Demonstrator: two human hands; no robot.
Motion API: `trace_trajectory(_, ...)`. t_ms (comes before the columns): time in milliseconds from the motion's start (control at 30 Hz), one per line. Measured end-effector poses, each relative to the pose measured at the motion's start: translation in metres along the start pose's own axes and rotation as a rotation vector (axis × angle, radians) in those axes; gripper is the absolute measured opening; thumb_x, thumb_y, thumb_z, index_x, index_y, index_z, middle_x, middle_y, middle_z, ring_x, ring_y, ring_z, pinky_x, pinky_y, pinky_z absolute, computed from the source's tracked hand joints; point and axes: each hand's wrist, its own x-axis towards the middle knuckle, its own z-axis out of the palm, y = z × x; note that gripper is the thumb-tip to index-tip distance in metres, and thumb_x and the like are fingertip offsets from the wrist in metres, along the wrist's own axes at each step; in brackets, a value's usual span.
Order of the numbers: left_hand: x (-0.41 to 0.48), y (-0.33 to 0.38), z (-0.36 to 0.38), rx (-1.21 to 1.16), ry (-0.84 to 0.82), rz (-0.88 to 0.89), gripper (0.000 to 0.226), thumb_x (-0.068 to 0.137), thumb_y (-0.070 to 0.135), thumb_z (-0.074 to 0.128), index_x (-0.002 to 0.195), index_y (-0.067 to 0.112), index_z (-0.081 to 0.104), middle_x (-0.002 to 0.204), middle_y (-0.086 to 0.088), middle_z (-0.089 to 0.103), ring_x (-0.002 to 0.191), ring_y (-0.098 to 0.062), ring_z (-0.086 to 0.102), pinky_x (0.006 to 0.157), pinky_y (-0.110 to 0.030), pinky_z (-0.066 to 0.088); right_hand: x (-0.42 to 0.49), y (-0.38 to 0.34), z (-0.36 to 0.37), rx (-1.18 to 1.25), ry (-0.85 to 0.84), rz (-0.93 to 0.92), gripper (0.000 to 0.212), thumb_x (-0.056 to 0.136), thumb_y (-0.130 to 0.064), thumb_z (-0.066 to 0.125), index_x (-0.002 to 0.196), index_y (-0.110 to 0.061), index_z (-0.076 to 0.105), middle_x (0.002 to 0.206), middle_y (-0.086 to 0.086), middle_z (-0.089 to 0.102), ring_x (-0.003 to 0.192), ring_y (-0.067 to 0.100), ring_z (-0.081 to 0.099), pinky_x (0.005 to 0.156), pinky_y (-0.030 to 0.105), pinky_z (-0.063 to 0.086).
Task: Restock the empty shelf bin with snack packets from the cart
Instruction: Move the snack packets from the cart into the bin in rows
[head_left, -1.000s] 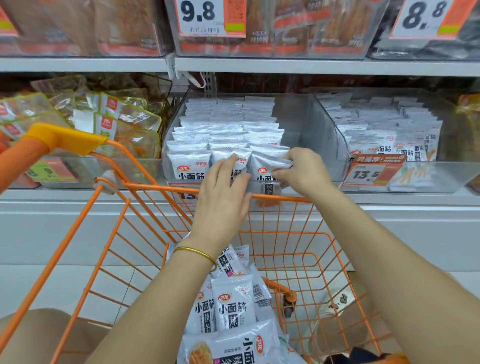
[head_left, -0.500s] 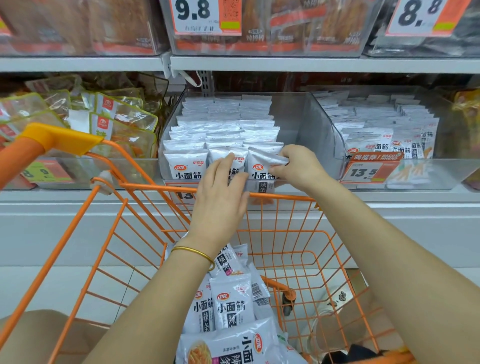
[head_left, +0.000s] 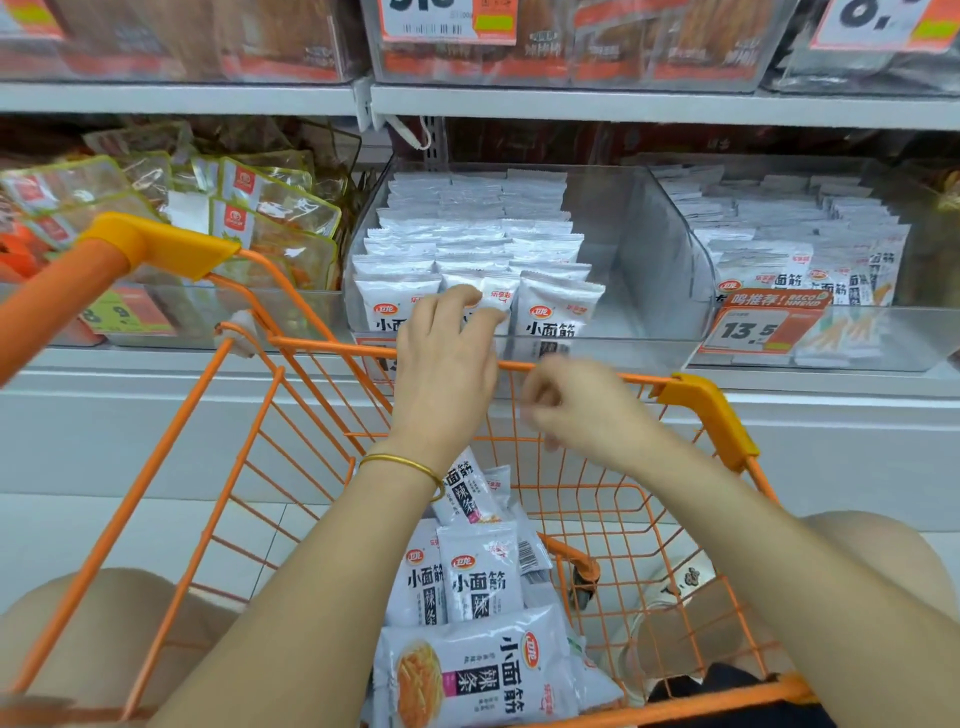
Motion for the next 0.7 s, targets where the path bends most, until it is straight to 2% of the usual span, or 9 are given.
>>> trace_trajectory(67,-0.001,-0.001,0.0,-0.005,0.012,0.023,0.031,0.073,-0.002,0.056,0.1,0.009,0.066,0.112,-0.014,0.058,0.099,-0.036,0.05,0.077,-0.044,0.042,-0.005,0.001,0.031,-0.108,-0.313,-0.01,0.015,0.09,-0.021,0.059,0.1,-0.011,0.063,0.096,0.006,0.065,0.095,0.025,0.063,0.077,0.031,0.048)
trace_trajectory(133,-0.002,0.0,-0.001,-0.005,0.025,0.048,0.032,0.068,-0.004,0.055,0.096,0.008,0.067,0.107,-0.015,0.059,0.095,-0.037,0.052,0.075,-0.043,0.042,-0.01,0.003,0.058,-0.145,-0.487,0.033,0.033,0.091,-0.031,0.059,0.111,-0.004,0.062,0.109,0.012,0.064,0.095,0.024,0.059,0.076,0.031,0.045)
trace_trajectory(200,-0.002,0.0,-0.001,0.0,0.029,0.054,0.032,0.067,-0.005,0.058,0.095,0.008,0.067,0.104,-0.014,0.06,0.093,-0.036,0.052,0.074,-0.042,0.041,-0.013,0.006,0.073,-0.116,-0.585,0.068,0.038,0.089,-0.031,0.062,0.11,0.001,0.061,0.107,0.014,0.064,0.088,0.024,0.056,0.069,0.03,0.041)
trace_trajectory(267,-0.001,-0.001,-0.001,-0.007,0.036,0.054,0.033,0.066,-0.006,0.058,0.094,0.008,0.067,0.101,-0.013,0.06,0.09,-0.035,0.052,0.074,-0.041,0.041,-0.012,0.008,0.076,-0.105,-0.655,0.092,0.038,0.086,-0.029,0.066,0.107,0.002,0.062,0.096,0.011,0.062,0.083,0.024,0.056,0.059,0.028,0.039)
trace_trajectory(333,0.0,0.0,-0.001,-0.019,0.054,0.059,0.03,0.069,-0.005,0.056,0.093,0.008,0.067,0.098,-0.011,0.06,0.086,-0.034,0.052,0.073,-0.042,0.041,-0.009,0.01,0.071,-0.081,-0.693,0.094,0.025,0.086,-0.023,0.066,0.094,0.0,0.062,0.086,0.009,0.058,0.075,0.022,0.055,0.054,0.024,0.039)
trace_trajectory(400,0.001,0.001,-0.003,-0.04,0.067,0.075,0.025,0.074,0.001,0.053,0.093,0.01,0.067,0.095,-0.009,0.06,0.085,-0.032,0.051,0.073,-0.041,0.041,-0.005,0.012,0.057,0.09,-0.703,0.125,0.014,0.09,-0.013,0.062,0.079,-0.01,0.054,0.079,0.008,0.056,0.068,0.021,0.057,0.056,0.026,0.048)
trace_trajectory(467,0.002,0.003,-0.006,-0.082,0.064,0.095,0.023,0.079,0.01,0.048,0.094,0.012,0.066,0.092,-0.006,0.06,0.086,-0.028,0.05,0.075,-0.04,0.04,-0.003,0.013,0.033,0.318,-0.638,0.148,0.017,0.091,-0.006,0.057,0.079,-0.015,0.051,0.081,0.008,0.058,0.072,0.023,0.062,0.061,0.029,0.055)
trace_trajectory(567,0.005,0.009,-0.011,-0.199,0.012,0.104,0.023,0.082,0.019,0.047,0.095,0.012,0.064,0.089,-0.003,0.061,0.086,-0.023,0.05,0.075,-0.036,0.042,-0.004,0.018,-0.009,0.477,-0.449,0.099,0.016,0.091,-0.002,0.056,0.082,-0.015,0.053,0.081,0.004,0.057,0.072,0.017,0.063,0.062,0.029,0.059)
trace_trajectory(700,0.008,0.027,-0.023,-0.462,-0.195,-0.087,0.027,0.088,0.038,0.047,0.103,0.02,0.062,0.089,0.008,0.061,0.075,-0.011,0.051,0.07,-0.031,0.045,-0.01,0.027,-0.051,0.676,-0.26,0.07,0.013,0.091,-0.001,0.055,0.086,-0.012,0.055,0.083,0.006,0.061,0.069,0.014,0.063,0.059,0.024,0.058)
